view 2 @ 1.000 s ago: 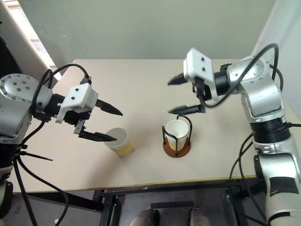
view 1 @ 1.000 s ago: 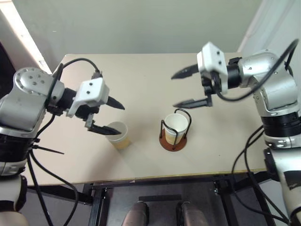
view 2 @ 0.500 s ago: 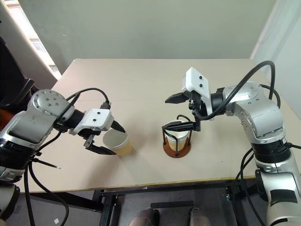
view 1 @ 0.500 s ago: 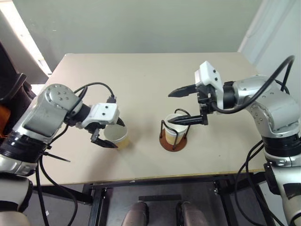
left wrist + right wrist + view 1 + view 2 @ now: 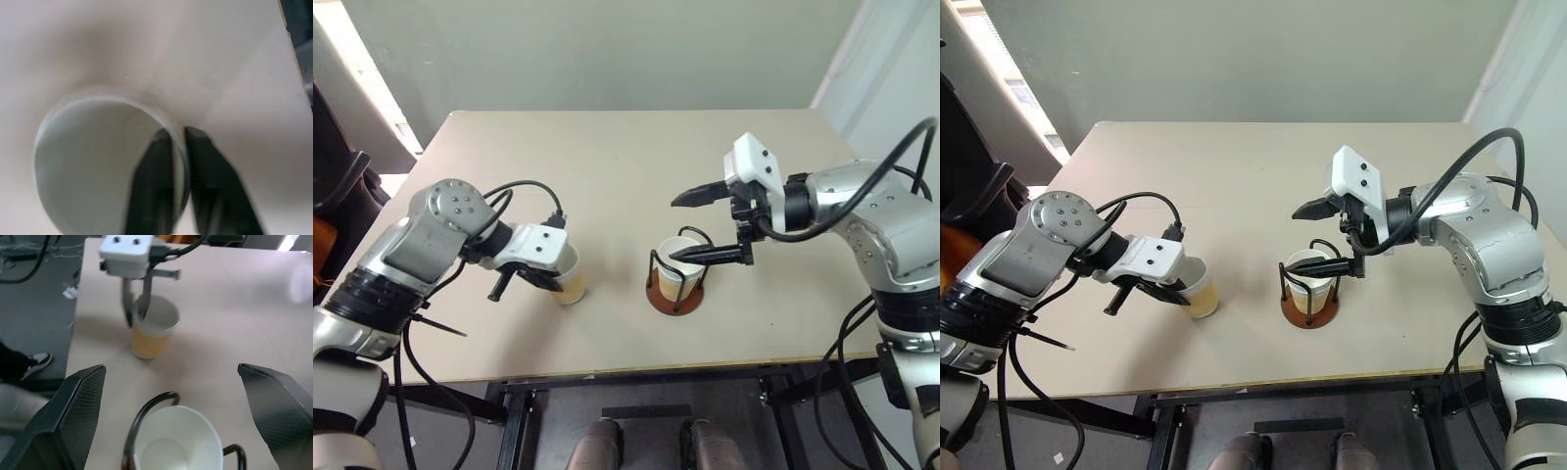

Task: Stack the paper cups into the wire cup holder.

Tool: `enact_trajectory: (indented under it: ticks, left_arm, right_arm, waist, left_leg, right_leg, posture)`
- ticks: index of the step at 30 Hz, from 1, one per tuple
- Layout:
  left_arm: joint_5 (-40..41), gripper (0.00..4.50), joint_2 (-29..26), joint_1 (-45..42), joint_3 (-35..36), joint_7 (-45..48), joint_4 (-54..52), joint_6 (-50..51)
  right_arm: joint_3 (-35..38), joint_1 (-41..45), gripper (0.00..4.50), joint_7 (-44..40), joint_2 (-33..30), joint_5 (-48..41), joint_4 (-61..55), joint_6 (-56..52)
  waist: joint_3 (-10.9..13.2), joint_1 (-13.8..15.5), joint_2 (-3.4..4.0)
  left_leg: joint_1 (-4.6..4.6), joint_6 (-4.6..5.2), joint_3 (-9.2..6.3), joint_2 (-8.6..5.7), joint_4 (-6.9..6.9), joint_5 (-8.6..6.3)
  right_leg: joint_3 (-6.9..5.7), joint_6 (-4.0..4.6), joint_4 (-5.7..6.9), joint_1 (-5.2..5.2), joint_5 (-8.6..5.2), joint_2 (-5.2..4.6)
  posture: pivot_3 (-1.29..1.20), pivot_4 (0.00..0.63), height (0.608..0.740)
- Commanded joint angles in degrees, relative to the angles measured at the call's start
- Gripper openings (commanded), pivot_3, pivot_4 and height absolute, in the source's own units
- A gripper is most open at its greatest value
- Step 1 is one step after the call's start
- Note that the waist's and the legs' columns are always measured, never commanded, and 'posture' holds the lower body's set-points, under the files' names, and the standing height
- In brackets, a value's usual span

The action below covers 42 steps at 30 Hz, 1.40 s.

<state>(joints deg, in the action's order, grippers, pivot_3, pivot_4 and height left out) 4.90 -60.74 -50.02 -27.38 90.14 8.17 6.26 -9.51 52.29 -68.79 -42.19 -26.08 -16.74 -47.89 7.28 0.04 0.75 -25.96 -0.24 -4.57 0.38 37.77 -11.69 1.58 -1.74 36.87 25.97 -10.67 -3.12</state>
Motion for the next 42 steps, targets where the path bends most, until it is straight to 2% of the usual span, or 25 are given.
enact_trajectory:
  ticks: [1, 3, 6, 11, 14, 17, 22, 29, 34, 42]
  left_arm:
    - [2.9, 0.02, -1.2, -3.5, 0.4, 2.4, 0.9, -1.3]
    - [5.1, 0.02, -1.1, -5.9, 0.7, 2.4, 1.5, -1.3]
    - [8.0, 0.02, 0.6, -11.9, 1.1, 2.4, 4.7, -1.7]
    - [14.8, 0.02, 5.4, -22.0, -0.6, 2.4, 9.9, -5.5]
    - [19.4, 0.02, 9.4, -27.5, -2.5, 2.4, 11.7, -7.5]
    - [23.1, 0.02, 11.8, -32.1, -6.1, 2.4, 14.5, -10.3]
    - [25.1, 0.02, 16.5, -39.3, -13.7, 2.4, 22.3, -17.2]
    - [27.8, 0.02, 19.8, -42.8, -23.7, 2.4, 26.0, -24.1]
    - [31.1, 0.02, 19.5, -43.1, -28.6, 2.4, 23.9, -26.7]
    - [32.0, 0.02, 21.8, -43.3, -31.3, 2.4, 23.6, -28.5]
  right_arm:
    - [3.3, -1.1, 4.5, -4.4, -5.8, -3.5, -3.2, -0.4]
    - [5.7, -2.7, 4.5, -7.5, -9.8, -6.2, -4.2, -0.5]
    - [12.5, -5.8, 4.5, -7.4, -14.6, -9.5, -3.4, -1.8]
    - [24.1, -16.5, 4.5, -6.6, -22.2, -7.1, 2.8, 2.6]
    - [34.9, -25.0, 4.5, -5.9, -23.1, -8.2, 4.4, 2.7]
    - [43.6, -34.7, 4.5, -6.3, -23.8, -7.3, 0.8, 3.1]
    - [56.5, -41.3, 4.5, -4.5, -21.7, -15.4, -8.8, -3.0]
    - [61.6, -43.3, 4.5, 3.9, -19.4, -27.4, -19.5, -9.7]
    - [62.9, -44.6, 4.5, 8.3, -20.0, -29.8, -21.0, -10.5]
    - [64.4, -47.8, 4.5, 10.9, -21.3, -31.3, -21.7, -10.3]
  waist:
    - [0.0, 0.1, -0.01]
    - [0.0, 0.4, -0.05]
    - [0.0, 0.8, -0.06]
    - [0.0, 1.1, -0.1]
    - [0.0, 1.5, -0.11]
    - [0.0, 1.6, -0.09]
    - [0.0, 1.1, 0.03]
    - [0.1, 1.0, 0.04]
    - [0.1, 1.4, 0.0]
    - [0.1, 2.1, 0.01]
  left_leg:
    - [-0.02, 0.0, 0.0, 0.0, 0.0, 0.0]
    - [-0.1, 0.0, -0.02, 0.0, 0.01, 0.0]
    - [-0.18, 0.0, -0.01, -0.03, 0.09, -0.03]
    - [-0.1, 0.05, 0.0, -0.09, 0.18, -0.17]
    - [-0.18, 0.09, 0.01, -0.15, 0.24, -0.2]
    - [-0.16, 0.16, 0.05, -0.2, 0.25, -0.26]
    - [-0.1, 0.19, 0.28, -0.26, 0.26, -0.48]
    - [-0.17, 0.39, 0.17, -0.43, 0.48, -0.68]
    - [-0.32, 0.43, 0.16, -0.56, 0.63, -0.71]
    - [-0.54, 0.33, 0.19, -0.59, 1.0, -0.81]
  right_leg:
    - [-0.02, 0.0, 0.0, 0.0, 0.0, 0.0]
    - [-0.04, -0.01, -0.01, -0.01, 0.0, 0.0]
    - [-0.03, -0.05, -0.05, -0.02, -0.03, -0.03]
    - [0.02, -0.21, -0.08, -0.18, -0.12, -0.1]
    - [0.04, -0.71, -0.11, -0.21, -0.08, -0.15]
    - [0.07, -1.14, -0.11, -0.28, -0.18, -0.19]
    - [0.15, -1.72, -0.09, -0.34, -0.38, -0.2]
    - [0.36, -2.36, -0.17, -0.49, -0.59, -0.2]
    - [0.41, -2.64, -0.32, -0.54, -0.52, -0.22]
    - [0.33, -2.81, -0.51, -0.6, -0.42, -0.3]
  posture:
    - [0.0, 0.15, 0.74]
    - [0.0, 0.15, 0.74]
    - [0.0, 0.15, 0.74]
    - [0.0, 0.15, 0.74]
    - [0.0, 0.15, 0.74]
    - [0.0, 0.15, 0.74]
    - [0.0, 0.15, 0.74]
    - [0.0, 0.15, 0.74]
    - [0.0, 0.15, 0.74]
    - [0.0, 0.15, 0.74]
